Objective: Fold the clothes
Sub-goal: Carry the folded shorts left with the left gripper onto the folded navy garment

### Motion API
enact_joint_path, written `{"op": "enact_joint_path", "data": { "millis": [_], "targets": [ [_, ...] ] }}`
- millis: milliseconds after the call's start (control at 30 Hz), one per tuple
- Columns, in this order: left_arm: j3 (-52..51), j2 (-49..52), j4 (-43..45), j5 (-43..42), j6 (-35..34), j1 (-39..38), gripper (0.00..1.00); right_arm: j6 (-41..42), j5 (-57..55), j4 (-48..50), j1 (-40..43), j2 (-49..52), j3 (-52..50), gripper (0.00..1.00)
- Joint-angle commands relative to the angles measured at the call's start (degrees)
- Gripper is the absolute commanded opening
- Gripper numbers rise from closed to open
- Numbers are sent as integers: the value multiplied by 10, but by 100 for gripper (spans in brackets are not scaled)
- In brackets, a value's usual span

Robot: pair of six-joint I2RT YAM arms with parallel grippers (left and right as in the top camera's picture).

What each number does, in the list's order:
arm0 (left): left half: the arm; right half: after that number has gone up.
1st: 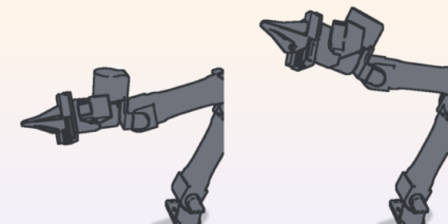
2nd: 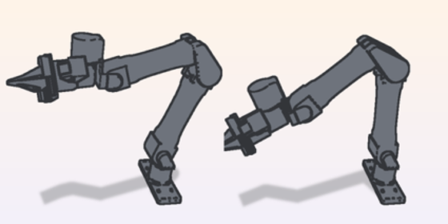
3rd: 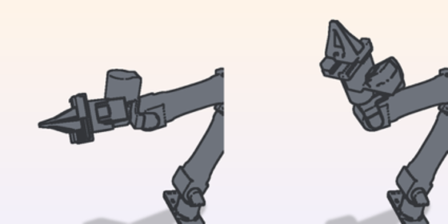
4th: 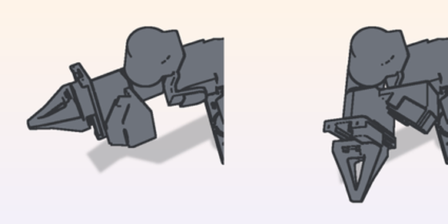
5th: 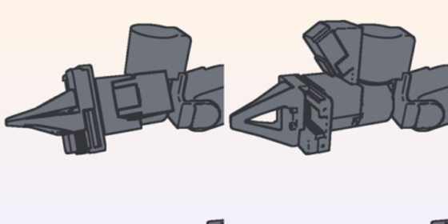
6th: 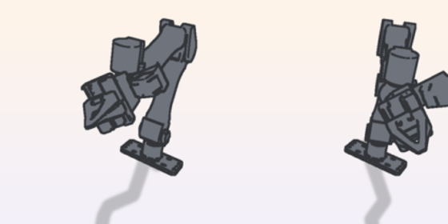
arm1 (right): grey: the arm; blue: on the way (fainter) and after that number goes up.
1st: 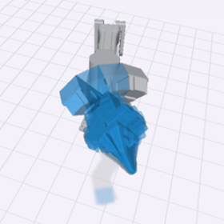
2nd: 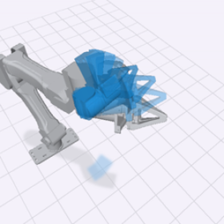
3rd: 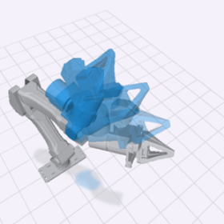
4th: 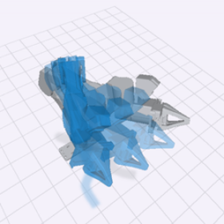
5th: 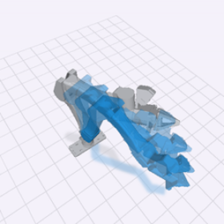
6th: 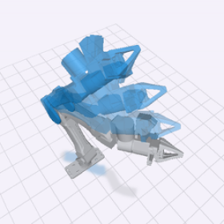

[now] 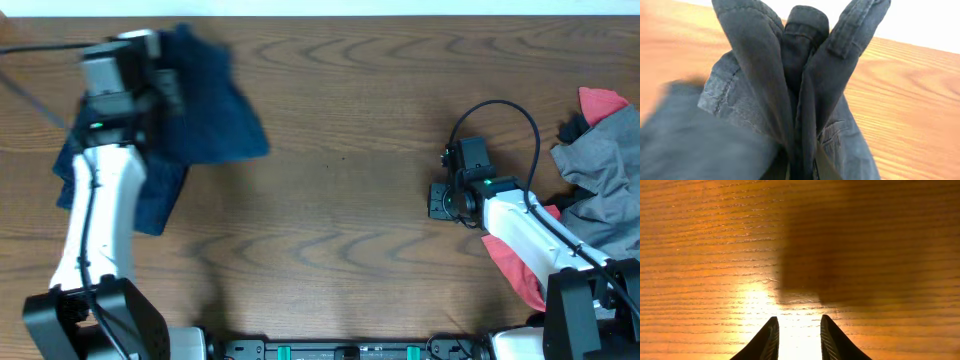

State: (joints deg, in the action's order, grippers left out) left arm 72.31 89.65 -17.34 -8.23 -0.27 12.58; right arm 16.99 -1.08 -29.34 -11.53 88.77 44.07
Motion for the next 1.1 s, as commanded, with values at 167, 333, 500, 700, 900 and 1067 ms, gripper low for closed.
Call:
{"op": "enact_joint_path", "data": {
  "millis": [167,333,500,700,900,1067],
  "targets": [
    [1,5,10,25,-69,139,6,8,-6,-2,5,-1,2,27],
    [-3,6,4,25,-76,172,8,7,-6,-1,4,-1,2,27],
    [-10,6,-7,26,-76,175,17,7,-6,-2,4,-1,2,27],
    [-10,6,-26,58,-76,176,17,7,-5,-3,4,-1,2,28],
    [-10,6,-29,68,-76,176,33,7,-4,-5,4,-1,2,29],
    [-10,6,-45,68,-75,176,71,7,-4,-7,4,-1,2,30]
  ]
}}
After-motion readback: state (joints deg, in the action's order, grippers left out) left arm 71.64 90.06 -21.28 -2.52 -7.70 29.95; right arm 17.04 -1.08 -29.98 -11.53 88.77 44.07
